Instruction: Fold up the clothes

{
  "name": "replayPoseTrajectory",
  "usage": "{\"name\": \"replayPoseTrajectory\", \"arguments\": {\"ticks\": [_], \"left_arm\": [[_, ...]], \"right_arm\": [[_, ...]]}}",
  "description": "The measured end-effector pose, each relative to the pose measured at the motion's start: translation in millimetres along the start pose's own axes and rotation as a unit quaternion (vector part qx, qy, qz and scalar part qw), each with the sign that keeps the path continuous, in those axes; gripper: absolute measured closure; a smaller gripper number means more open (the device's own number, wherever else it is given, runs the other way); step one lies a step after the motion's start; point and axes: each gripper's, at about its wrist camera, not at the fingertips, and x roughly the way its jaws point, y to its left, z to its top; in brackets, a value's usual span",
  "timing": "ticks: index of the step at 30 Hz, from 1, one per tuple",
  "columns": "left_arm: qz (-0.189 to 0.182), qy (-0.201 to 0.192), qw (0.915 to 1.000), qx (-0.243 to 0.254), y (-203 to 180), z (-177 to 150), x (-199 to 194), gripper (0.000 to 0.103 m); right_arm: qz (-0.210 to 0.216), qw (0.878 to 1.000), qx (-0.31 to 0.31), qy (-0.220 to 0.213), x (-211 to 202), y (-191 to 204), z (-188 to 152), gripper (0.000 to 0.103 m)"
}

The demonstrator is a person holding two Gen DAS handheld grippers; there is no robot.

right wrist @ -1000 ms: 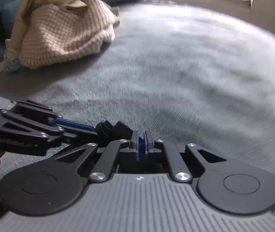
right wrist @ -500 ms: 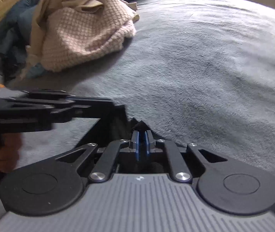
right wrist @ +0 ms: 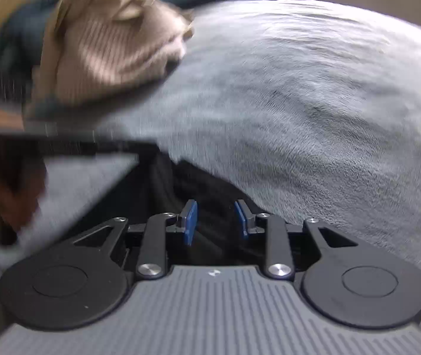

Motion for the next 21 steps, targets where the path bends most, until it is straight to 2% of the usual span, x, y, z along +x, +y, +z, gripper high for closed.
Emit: {"name": "replayPoseTrajectory", "arguments": {"ticks": [5, 8, 17, 21], "left_arm": [[0.003, 0.002, 1.0, 0.007, -1.8, -1.1, 0.2, 0.1], [0.004, 0.002, 1.0, 0.009, -1.0, -2.2, -0.1, 0.1], [0.016, 0.005, 0.9998, 0.01, 6.0, -5.1, 1.3, 0.1], [0.016, 0.004, 0.9997, 0.015, 3.5, -4.4, 1.1, 0.1]], "right_arm": [[-0.03, 0.995, -0.098, 0.02, 0.9, 21.1, 0.1, 0.074], [-0.05, 0.989, -0.136, 0.021, -6.2, 26.3, 0.9, 0.069], [-0.067, 0.978, -0.193, 0.051, -4.9, 30.1, -4.9, 0.066], [-0.081, 0.973, -0.207, 0.058, -3.3, 34.8, -8.1, 0.07]]}}
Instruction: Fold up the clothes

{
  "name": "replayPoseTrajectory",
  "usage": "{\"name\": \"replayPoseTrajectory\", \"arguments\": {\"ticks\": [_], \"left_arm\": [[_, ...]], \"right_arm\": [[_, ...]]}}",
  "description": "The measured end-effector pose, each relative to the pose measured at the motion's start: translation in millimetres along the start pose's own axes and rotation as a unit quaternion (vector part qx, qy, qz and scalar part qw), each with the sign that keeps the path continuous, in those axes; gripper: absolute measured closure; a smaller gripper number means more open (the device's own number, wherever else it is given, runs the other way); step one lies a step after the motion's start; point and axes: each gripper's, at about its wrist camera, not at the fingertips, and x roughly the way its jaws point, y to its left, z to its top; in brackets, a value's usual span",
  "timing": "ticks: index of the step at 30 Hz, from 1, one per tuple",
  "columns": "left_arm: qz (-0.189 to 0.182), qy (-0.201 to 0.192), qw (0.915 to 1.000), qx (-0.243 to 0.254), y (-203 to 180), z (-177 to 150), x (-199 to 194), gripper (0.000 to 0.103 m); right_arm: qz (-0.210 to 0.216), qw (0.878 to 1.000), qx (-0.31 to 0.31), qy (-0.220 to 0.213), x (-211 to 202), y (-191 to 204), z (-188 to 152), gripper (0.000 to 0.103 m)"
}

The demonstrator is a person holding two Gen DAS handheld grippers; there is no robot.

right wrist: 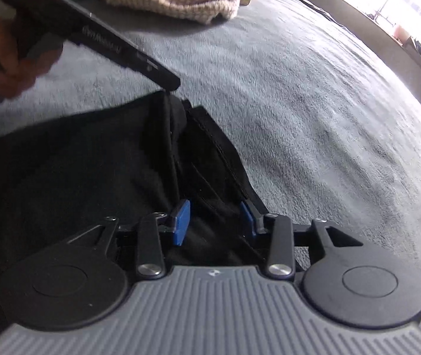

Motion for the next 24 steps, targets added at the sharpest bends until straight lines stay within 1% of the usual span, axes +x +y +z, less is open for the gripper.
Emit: {"name": "replayPoseTrajectory", "arguments": {"ticks": [1, 3, 4, 5, 9, 12, 14, 15, 17, 19, 22, 24], "left_arm": [[0.0, -0.001, 1.0, 0.002, -1.1, 0.2, -0.3, 0.1], [-0.001, 0.0, 1.0, 0.005, -3.0, -0.2, -0.2, 0.1], [-0.001, 0.0, 1.0, 0.006, -3.8, -0.6, -0.3, 0.1], [-0.001, 0.0, 1.0, 0.007, -4.4, -1.2, -0.4, 0.1], [0.001, -0.003, 1.0, 0.009, -5.9, -1.9, -3.2, 0.099], [0.004, -0.005, 0.9999, 0.009, -6.2, -3.0, -6.0, 0.099], [0.01, -0.005, 0.9999, 0.009, -6.1, -4.2, -6.6, 0.099], [0.014, -0.005, 0.9999, 0.008, -5.5, -4.3, -6.8, 0.099], [0.023, -0.006, 0.9997, 0.004, -4.9, -3.8, -9.0, 0.093], [0.026, -0.015, 0.9995, 0.002, -7.0, -2.3, -15.0, 0.09], [0.006, -0.031, 0.9995, 0.004, -17.6, 1.6, -29.9, 0.088], [-0.02, -0.029, 0.9992, 0.017, -29.8, 0.9, -32.9, 0.088]], "right_arm": [[-0.001, 1.0, 0.002, 0.0, 0.1, 0.8, 0.0, 0.08], [-0.013, 1.0, 0.002, -0.002, -1.6, 4.9, -0.1, 0.093], [-0.021, 1.0, 0.002, -0.004, -2.8, 7.3, -0.3, 0.097], [-0.027, 1.0, 0.003, -0.007, -4.0, 9.8, -0.5, 0.099], [-0.066, 0.997, 0.026, -0.037, -15.0, 14.1, -2.8, 0.101], [-0.094, 0.99, 0.079, -0.071, -25.1, 7.5, -5.2, 0.102], [-0.109, 0.985, 0.108, -0.084, -26.1, 4.1, -8.6, 0.102], [-0.113, 0.983, 0.118, -0.083, -22.6, 3.5, -10.5, 0.102], [-0.118, 0.981, 0.133, -0.077, -12.8, 3.1, -14.6, 0.102], [-0.121, 0.98, 0.144, -0.068, -0.9, 2.6, -18.0, 0.102], [-0.127, 0.978, 0.155, -0.063, 6.5, 5.1, -20.8, 0.102], [-0.13, 0.977, 0.16, -0.062, 8.6, 6.1, -20.9, 0.102]]}}
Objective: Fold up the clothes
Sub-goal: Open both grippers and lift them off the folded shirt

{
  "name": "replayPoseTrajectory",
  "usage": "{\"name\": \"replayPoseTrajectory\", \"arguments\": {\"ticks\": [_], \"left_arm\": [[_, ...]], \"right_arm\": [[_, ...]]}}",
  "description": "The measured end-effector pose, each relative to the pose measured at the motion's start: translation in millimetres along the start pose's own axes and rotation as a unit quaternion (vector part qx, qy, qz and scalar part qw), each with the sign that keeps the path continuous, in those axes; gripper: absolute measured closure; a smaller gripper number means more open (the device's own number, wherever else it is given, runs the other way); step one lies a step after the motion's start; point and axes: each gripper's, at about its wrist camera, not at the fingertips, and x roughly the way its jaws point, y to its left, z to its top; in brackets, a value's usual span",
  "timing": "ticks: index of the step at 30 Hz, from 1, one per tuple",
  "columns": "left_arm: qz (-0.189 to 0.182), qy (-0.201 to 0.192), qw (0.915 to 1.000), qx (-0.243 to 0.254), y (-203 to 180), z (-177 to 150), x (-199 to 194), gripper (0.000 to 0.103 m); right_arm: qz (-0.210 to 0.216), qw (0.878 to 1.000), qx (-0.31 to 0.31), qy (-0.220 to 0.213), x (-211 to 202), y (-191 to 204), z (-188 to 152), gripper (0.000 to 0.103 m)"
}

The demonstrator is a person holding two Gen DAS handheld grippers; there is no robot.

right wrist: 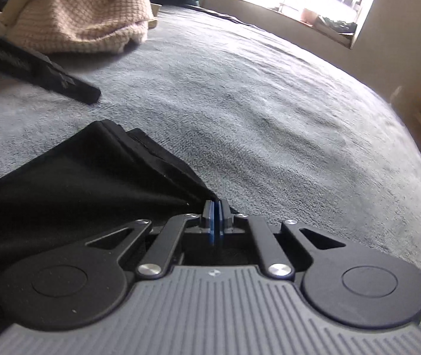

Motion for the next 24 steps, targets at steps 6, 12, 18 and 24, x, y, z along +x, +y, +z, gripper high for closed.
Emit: {"name": "replayPoseTrajectory", "arguments": {"ticks": [6, 12, 18, 24], "left_arm": [[-0.026, 0.075, 0.9946, 0.067, -31.2, -24.5, 45.1, 0.085], [-0.014, 0.077, 0.9957, 0.05, -20.9, -27.8, 57.3, 0.086], [-0.002, 0.073, 0.9959, 0.053, -18.5, -26.6, 55.4, 0.085], [-0.009, 0.078, 0.9967, 0.021, -6.6, -25.0, 54.5, 0.091]], "right_arm": [[0.01, 0.999, 0.043, 0.001, 7.1, -10.6, 0.5, 0.1], [-0.024, 0.988, 0.144, -0.039, -20.8, -43.5, -2.4, 0.091], [0.025, 0.984, 0.178, -0.013, -36.2, -59.2, -17.0, 0.092], [-0.061, 0.951, 0.303, 0.026, -28.8, -106.2, -53.6, 0.091]]}}
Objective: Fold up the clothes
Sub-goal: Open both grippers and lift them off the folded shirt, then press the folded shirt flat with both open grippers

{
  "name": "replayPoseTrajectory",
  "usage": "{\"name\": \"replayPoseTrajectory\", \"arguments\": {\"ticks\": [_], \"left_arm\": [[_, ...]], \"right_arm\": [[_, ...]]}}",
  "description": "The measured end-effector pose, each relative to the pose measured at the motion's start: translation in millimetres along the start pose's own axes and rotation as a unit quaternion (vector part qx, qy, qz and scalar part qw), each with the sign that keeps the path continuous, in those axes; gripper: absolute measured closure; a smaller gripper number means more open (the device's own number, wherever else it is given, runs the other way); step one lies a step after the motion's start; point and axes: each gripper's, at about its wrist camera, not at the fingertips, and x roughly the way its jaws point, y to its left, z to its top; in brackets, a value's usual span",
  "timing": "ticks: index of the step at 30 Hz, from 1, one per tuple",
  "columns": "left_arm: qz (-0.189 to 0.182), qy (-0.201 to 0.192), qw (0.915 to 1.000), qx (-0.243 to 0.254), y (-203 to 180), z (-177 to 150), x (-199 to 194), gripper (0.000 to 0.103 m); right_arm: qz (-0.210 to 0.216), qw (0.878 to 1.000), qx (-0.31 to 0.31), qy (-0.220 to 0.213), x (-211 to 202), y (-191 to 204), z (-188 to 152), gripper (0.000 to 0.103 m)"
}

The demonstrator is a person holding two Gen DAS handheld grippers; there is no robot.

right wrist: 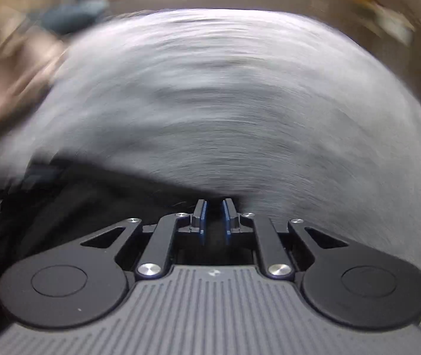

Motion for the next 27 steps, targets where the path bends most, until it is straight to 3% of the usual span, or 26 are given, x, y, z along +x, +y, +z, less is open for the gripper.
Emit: {"name": "replayPoseTrajectory", "arguments": {"ticks": [2, 3, 5, 7, 9, 11, 14, 17, 18, 19, 21, 23, 26, 27], "left_arm": [[-0.002, 0.005, 1.0, 0.002, -1.0, 3.5, -5.8, 0.089], [-0.003, 0.005, 1.0, 0.003, -1.5, 5.0, -11.8, 0.085], [-0.001, 0.001, 0.9999, 0.012, -4.0, 6.0, -28.7, 0.081], [-0.006, 0.0, 0.9998, 0.02, -7.4, 4.0, -48.1, 0.079], [-0.018, 0.008, 0.9995, 0.026, -11.7, -1.3, -61.7, 0.078], [-0.02, 0.026, 0.9985, 0.043, -16.8, -13.1, -64.6, 0.077], [-0.009, 0.047, 0.9971, 0.059, -20.5, -31.7, -63.3, 0.077], [-0.002, 0.041, 0.9986, 0.033, -15.2, -35.8, -69.3, 0.078], [0.0, 0.036, 0.999, 0.026, -14.8, -35.3, -75.3, 0.077], [0.002, 0.032, 0.9993, 0.018, -14.5, -34.7, -81.3, 0.077], [-0.001, 0.03, 0.9995, 0.011, -16.5, -35.3, -92.7, 0.077], [-0.006, 0.043, 0.9989, 0.019, -22.7, -41.7, -100.2, 0.076], [-0.005, 0.082, 0.9956, 0.046, -33.3, -58.6, -103.1, 0.072], [0.003, 0.092, 0.9943, 0.054, -35.0, -63.8, -101.5, 0.072]], "right_arm": [[-0.033, 0.999, 0.031, -0.013, -12.4, -16.9, 3.2, 0.09], [-0.027, 0.999, 0.036, -0.016, -20.6, -20.6, 4.3, 0.09], [0.008, 1.0, 0.023, -0.016, -39.5, -19.6, 5.1, 0.089], [0.062, 0.997, -0.035, -0.007, -55.8, -0.6, 2.0, 0.089], [0.115, 0.989, -0.09, 0.01, -67.3, 18.6, -4.4, 0.091], [0.134, 0.981, -0.136, 0.037, -68.7, 34.4, -16.8, 0.091], [0.091, 0.98, -0.161, 0.068, -56.1, 31.9, -34.1, 0.093], [-0.013, 0.995, -0.074, 0.064, -52.1, -10.6, -35.4, 0.087], [-0.035, 0.997, -0.043, 0.059, -56.3, -23.6, -33.4, 0.087], [-0.03, 0.998, -0.031, 0.051, -65.1, -29.3, -31.9, 0.087], [0.002, 0.999, -0.037, 0.036, -84.2, -28.2, -30.0, 0.087], [0.059, 0.994, -0.086, 0.039, -99.6, -8.6, -33.6, 0.086], [0.149, 0.974, -0.157, 0.064, -113.5, 23.5, -48.9, 0.088], [0.156, 0.968, -0.178, 0.08, -114.1, 30.4, -56.3, 0.088]]}}
